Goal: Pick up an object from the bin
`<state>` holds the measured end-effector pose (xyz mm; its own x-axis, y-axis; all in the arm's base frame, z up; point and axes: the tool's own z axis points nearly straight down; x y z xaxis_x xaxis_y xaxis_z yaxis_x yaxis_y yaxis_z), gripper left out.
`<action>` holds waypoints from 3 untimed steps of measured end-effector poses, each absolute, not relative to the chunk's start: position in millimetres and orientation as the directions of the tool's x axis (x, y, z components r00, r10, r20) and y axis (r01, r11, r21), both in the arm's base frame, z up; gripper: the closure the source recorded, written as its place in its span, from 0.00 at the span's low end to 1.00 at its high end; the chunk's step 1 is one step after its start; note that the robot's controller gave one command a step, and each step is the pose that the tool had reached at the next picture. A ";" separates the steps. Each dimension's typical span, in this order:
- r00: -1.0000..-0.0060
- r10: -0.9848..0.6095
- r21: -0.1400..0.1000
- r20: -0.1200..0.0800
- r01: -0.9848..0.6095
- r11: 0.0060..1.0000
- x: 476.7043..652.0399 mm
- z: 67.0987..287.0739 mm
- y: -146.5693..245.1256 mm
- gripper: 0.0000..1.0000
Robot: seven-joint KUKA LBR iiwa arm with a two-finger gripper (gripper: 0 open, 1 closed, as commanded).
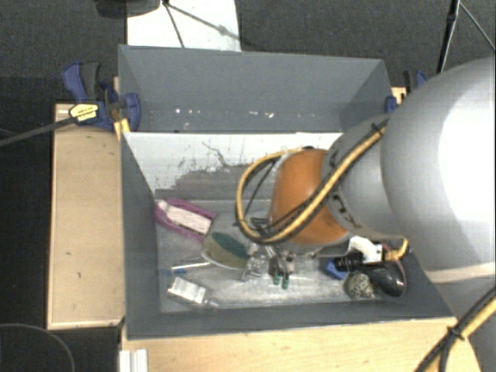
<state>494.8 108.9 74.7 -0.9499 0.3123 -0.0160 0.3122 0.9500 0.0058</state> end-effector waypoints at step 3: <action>-0.992 0.128 -0.002 0.006 0.128 0.992 497.4 98.1 154.8 0.00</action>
Offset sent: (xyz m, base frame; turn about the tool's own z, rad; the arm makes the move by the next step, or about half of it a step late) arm -0.0026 0.0101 0.1680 -0.0794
